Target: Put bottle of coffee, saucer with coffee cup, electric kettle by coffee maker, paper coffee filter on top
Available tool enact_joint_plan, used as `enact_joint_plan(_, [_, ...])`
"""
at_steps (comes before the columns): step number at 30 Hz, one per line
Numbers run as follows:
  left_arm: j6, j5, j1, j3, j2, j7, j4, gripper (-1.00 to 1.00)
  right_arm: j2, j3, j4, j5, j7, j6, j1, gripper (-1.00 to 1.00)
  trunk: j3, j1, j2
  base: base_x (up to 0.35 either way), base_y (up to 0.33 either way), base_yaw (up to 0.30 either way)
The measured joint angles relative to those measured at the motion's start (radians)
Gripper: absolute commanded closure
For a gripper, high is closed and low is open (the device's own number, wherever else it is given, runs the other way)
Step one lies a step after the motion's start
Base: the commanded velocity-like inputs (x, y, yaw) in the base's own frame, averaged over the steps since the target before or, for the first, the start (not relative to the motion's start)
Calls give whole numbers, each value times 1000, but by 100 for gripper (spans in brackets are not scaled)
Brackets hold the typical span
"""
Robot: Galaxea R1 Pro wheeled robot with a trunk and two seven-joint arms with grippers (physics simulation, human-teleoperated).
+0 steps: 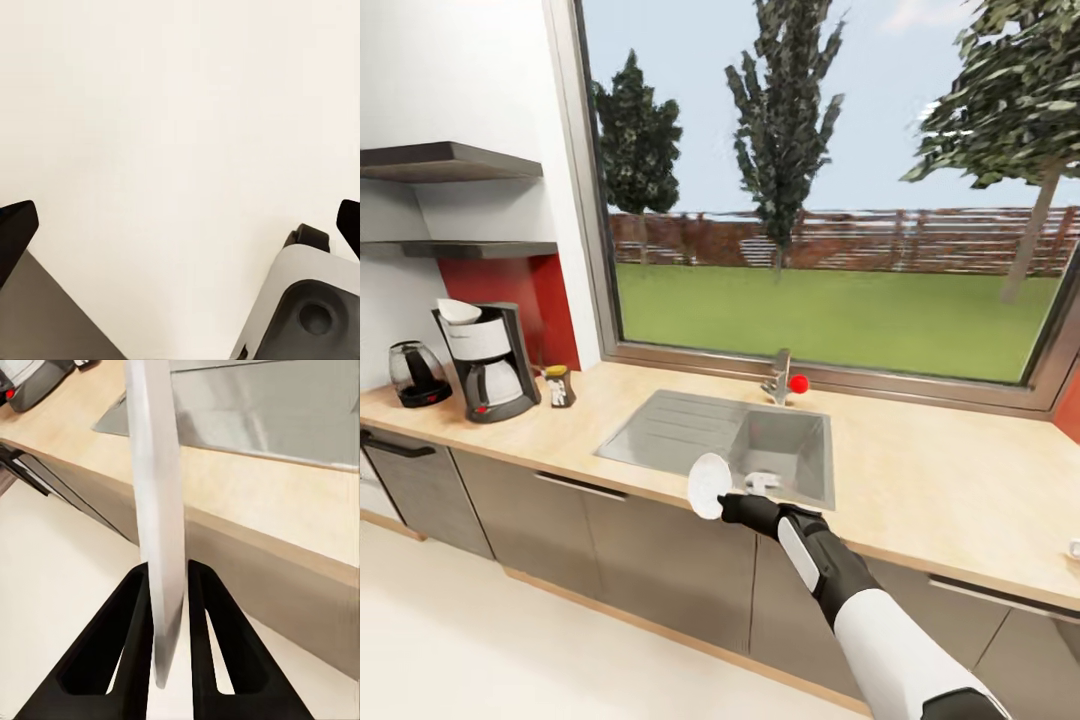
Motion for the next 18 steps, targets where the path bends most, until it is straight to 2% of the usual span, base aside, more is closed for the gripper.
enact_joint_plan(7, [-7,1,4,0,3,0,0,-100,0,13,1,-1,0,0,0,100,0,0,0,157,305,10])
enact_joint_plan(18, [-22,1,6,0,5,0,1,-100,0,12,2,-1,0,0,0,100,2,0,0,171,305,239])
